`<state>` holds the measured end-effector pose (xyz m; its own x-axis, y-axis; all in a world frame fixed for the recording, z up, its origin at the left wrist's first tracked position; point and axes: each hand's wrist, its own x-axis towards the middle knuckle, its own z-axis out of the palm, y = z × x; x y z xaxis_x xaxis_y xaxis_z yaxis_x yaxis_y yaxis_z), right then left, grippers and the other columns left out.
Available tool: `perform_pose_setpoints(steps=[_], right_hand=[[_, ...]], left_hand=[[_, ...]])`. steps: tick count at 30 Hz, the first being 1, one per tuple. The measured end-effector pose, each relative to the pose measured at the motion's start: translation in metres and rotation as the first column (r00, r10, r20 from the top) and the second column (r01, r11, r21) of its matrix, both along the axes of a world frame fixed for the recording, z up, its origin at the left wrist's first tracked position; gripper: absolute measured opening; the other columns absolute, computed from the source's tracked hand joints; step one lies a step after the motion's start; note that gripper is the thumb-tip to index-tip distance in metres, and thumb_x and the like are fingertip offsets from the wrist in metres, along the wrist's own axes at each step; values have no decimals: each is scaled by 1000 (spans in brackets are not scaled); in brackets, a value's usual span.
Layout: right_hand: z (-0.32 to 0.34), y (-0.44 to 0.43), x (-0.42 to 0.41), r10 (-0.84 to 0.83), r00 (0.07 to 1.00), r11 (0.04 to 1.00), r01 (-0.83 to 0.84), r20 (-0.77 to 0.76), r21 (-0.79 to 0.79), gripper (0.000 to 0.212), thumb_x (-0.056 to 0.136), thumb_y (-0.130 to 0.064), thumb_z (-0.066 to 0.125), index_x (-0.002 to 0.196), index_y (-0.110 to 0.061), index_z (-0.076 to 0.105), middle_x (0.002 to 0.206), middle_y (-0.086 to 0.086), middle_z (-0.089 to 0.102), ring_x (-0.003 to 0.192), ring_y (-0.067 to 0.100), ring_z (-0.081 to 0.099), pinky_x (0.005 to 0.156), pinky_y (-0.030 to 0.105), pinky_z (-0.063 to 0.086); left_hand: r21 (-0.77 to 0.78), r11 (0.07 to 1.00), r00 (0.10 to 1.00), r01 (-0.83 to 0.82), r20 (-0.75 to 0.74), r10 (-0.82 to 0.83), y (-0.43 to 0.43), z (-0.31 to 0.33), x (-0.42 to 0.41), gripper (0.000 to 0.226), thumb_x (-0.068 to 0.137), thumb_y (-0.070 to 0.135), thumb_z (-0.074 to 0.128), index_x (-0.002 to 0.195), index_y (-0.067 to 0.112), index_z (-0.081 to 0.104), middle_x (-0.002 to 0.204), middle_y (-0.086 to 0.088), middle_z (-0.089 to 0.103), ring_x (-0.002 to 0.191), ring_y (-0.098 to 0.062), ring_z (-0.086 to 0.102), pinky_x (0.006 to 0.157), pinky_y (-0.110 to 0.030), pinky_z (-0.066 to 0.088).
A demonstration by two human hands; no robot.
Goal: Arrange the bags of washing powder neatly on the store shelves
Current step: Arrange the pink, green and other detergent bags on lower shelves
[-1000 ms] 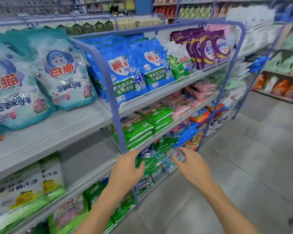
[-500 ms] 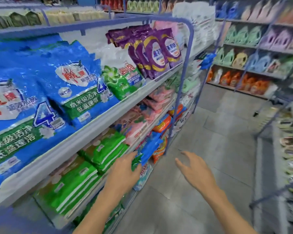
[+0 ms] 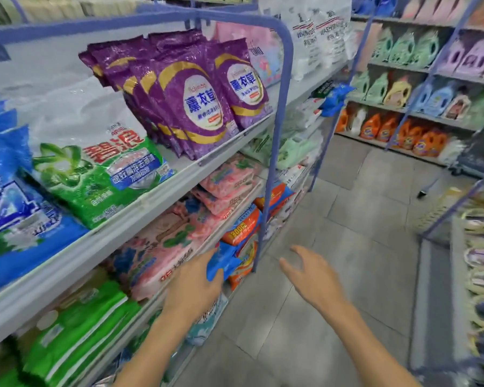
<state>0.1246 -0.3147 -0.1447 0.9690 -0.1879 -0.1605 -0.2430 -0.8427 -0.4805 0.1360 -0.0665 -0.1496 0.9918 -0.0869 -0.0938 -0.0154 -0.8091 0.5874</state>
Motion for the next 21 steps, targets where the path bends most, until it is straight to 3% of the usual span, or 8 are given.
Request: perform_pose_setpoints(steps=[3, 6, 10, 13, 18, 21], right_hand=[[7, -32, 43, 78, 997, 997, -79, 20, 24, 47, 100, -50, 53, 141, -26, 55, 144, 1, 58, 135, 23, 50, 103, 32, 41], [9, -57, 90, 134, 991, 989, -135, 21, 58, 45, 101, -46, 54, 140, -24, 57, 144, 2, 59, 134, 24, 50, 102, 34, 42], [8, -76, 138, 221, 975, 972, -221, 14, 84, 40, 101, -44, 55, 134, -20, 60, 137, 0, 62, 125, 21, 57, 96, 34, 45], [3, -84, 175, 272, 962, 958, -272, 19, 90, 38, 101, -43, 56, 127, -17, 63, 131, 2, 65, 119, 21, 60, 93, 34, 46], [-5, -94, 229, 331, 944, 942, -331, 18, 61, 44, 100, -51, 54, 133, -22, 61, 132, -1, 64, 118, 21, 59, 92, 37, 48], [-8, -103, 254, 367, 930, 926, -368, 28, 87, 47, 100, -49, 56, 137, -21, 60, 133, 1, 64, 119, 22, 59, 94, 39, 48]], left_hand=[[2, 998, 998, -69, -8, 69, -35, 3, 25, 52, 97, 33, 58, 148, 24, 50, 140, 0, 62, 119, -20, 61, 92, -32, 47], [-12, 990, 990, -140, -14, 140, -63, 6, 52, 54, 98, 34, 59, 149, 24, 48, 126, -8, 69, 95, -23, 67, 77, -32, 47], [4, 975, 975, -223, -25, 223, -85, 2, 82, 51, 99, 36, 58, 147, 21, 50, 119, -9, 71, 103, -27, 67, 78, -36, 49], [-3, 959, 959, -283, -17, 283, -96, -3, 105, 48, 98, 36, 58, 144, 23, 52, 114, -8, 73, 88, -24, 71, 73, -34, 54], [2, 930, 930, -368, -16, 368, -105, -4, 143, 56, 99, 43, 57, 151, 26, 44, 145, -5, 59, 80, -19, 72, 82, -38, 58], [-17, 909, 909, -416, -19, 415, -112, -4, 156, 58, 98, 43, 58, 152, 25, 44, 149, -4, 56, 95, -22, 74, 94, -45, 57]])
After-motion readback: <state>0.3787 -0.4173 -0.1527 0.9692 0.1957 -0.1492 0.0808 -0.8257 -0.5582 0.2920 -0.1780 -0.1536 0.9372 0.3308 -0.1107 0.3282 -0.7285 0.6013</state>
